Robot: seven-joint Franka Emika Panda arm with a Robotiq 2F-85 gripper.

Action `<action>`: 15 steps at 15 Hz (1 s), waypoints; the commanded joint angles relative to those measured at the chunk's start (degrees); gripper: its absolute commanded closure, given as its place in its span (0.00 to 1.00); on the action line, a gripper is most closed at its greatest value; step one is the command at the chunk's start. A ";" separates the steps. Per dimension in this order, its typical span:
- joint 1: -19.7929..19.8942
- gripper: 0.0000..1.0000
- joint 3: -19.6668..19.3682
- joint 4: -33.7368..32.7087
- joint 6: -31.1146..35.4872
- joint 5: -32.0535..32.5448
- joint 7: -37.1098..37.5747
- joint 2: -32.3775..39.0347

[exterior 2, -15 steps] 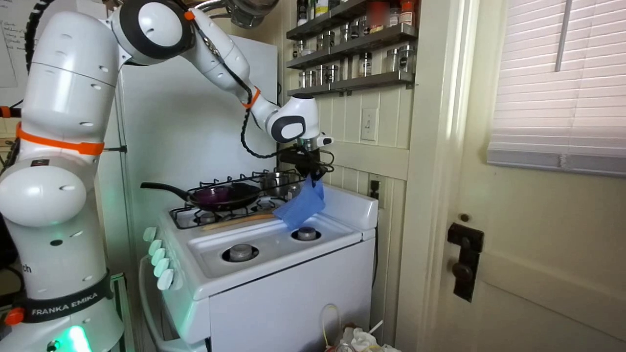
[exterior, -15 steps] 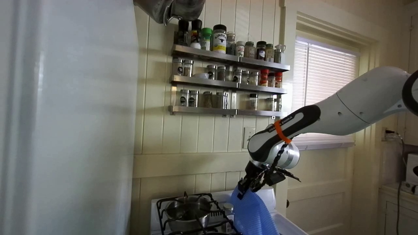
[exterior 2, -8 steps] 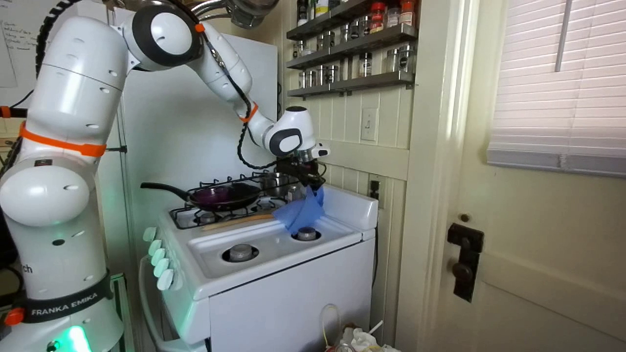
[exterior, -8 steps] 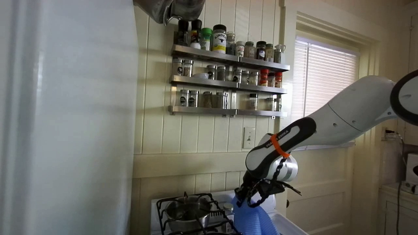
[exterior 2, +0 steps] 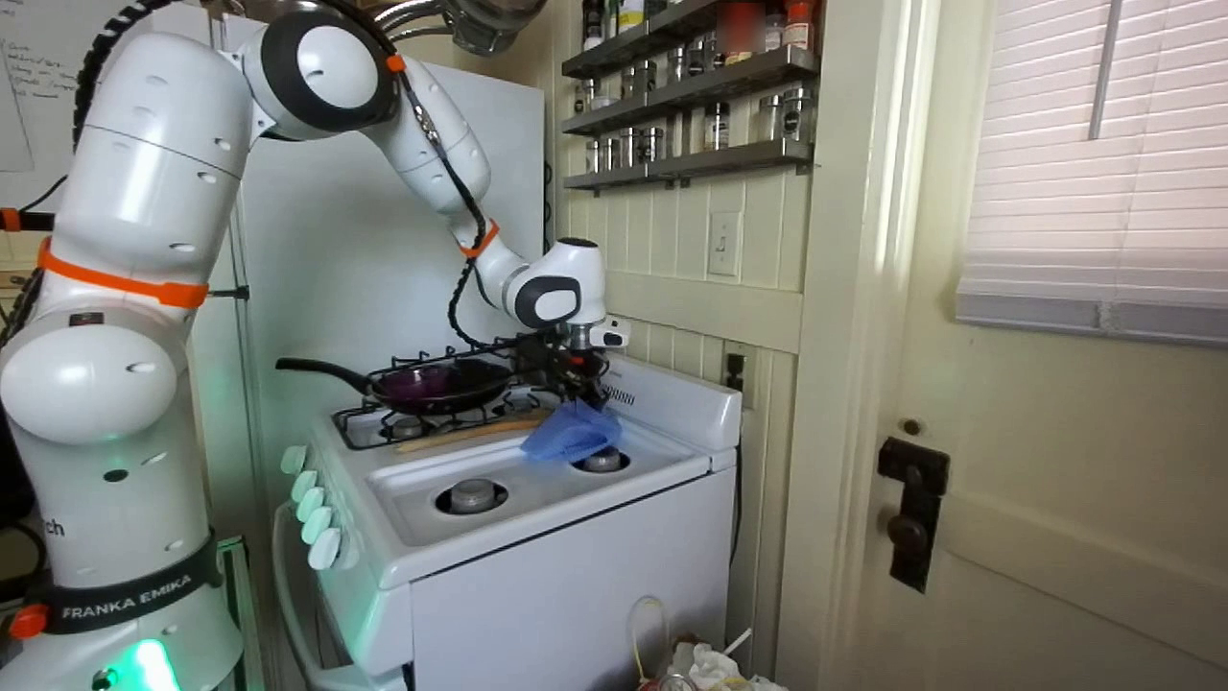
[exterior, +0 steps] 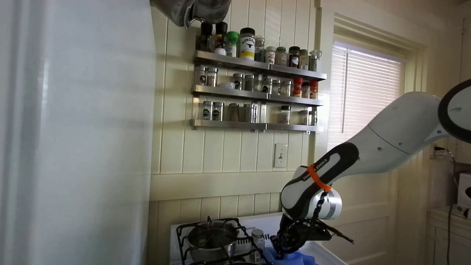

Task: Use the blue fabric to wipe the right side of the stove.

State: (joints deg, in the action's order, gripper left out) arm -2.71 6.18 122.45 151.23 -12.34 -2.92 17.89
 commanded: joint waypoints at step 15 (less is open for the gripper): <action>2.51 1.00 0.04 2.20 7.34 -4.11 1.14 2.98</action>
State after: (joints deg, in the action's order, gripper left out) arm -0.77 6.56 123.40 154.00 -15.49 -3.40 19.70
